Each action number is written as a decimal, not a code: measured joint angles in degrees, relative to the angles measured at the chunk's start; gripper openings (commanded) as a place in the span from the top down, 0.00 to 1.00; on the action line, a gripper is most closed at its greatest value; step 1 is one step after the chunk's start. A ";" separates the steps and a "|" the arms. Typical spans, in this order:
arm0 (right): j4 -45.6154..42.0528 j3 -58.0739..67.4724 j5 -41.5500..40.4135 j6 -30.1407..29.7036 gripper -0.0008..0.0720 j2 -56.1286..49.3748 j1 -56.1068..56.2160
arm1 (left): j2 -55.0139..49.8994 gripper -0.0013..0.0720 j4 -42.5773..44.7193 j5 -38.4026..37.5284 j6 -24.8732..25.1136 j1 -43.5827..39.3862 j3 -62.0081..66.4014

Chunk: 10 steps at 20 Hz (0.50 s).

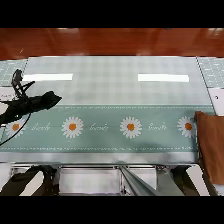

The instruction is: Fold the shirts.

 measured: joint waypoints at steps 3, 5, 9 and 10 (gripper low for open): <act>13.86 -0.13 -5.16 -0.26 0.95 0.11 0.59 | -0.46 0.96 -0.02 2.12 0.02 -0.04 3.91; 27.12 -0.17 -12.39 -1.81 0.95 0.11 4.46 | -0.63 0.96 -0.02 2.71 0.02 -0.44 8.15; 43.76 0.66 -28.81 -6.54 0.95 -1.33 24.13 | -2.95 0.96 0.02 2.78 0.02 -4.42 18.34; 44.52 1.42 -32.09 -7.13 0.95 -2.69 30.58 | -4.44 0.96 0.35 2.12 0.02 -6.19 21.03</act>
